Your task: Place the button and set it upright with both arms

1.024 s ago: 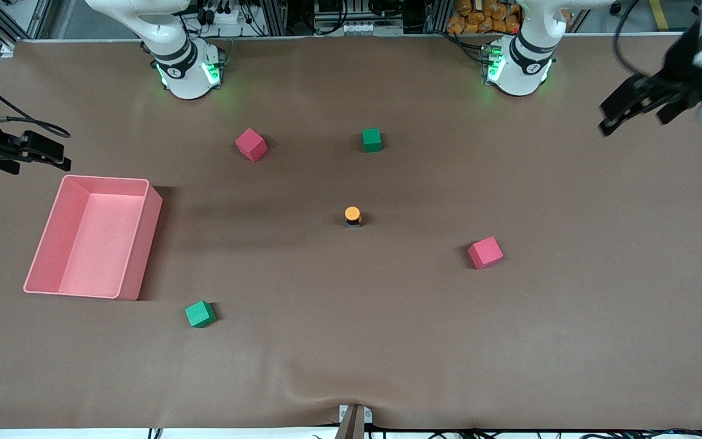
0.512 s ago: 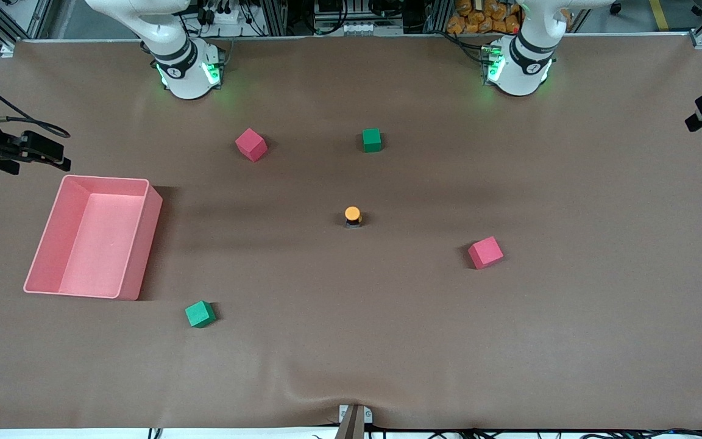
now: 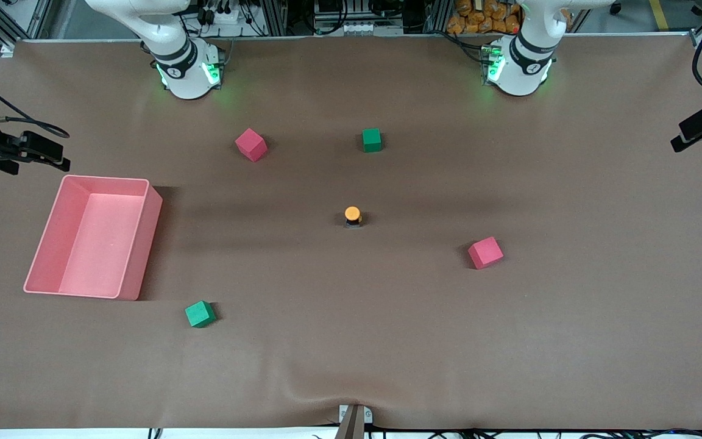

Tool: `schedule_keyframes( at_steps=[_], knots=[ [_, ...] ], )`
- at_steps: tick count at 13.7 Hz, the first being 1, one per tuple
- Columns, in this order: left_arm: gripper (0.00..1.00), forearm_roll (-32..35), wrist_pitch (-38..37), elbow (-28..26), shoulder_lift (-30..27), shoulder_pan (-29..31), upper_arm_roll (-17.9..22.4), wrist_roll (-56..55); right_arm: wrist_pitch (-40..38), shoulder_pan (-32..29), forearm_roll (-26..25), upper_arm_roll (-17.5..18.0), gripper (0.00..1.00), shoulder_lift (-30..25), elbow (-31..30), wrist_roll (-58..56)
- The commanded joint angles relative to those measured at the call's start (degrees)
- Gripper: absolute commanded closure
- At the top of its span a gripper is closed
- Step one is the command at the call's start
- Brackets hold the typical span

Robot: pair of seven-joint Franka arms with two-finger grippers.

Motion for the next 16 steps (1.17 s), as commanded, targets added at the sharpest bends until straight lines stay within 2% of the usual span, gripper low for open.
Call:
schedule_keyframes(
  at_steps=[1, 5, 16],
  knots=[
    [0.00, -0.5, 1.3, -1.5, 0.0, -0.2, -0.1, -0.9, -0.2, -0.6, 0.0, 0.4, 0.00, 0.0, 0.4, 0.1],
    [0.00, -0.4, 2.8, -3.0, -0.1, -0.2, -0.1, -0.9, -0.2, -0.6, 0.0, 0.4, 0.00, 0.0, 0.4, 0.1],
    [0.00, 0.4, 3.7, -2.9, 0.1, 0.0, 0.1, 3.0, -0.2, -0.5, -0.1, 0.4, 0.00, 0.0, 0.6, 0.0]
  ],
)
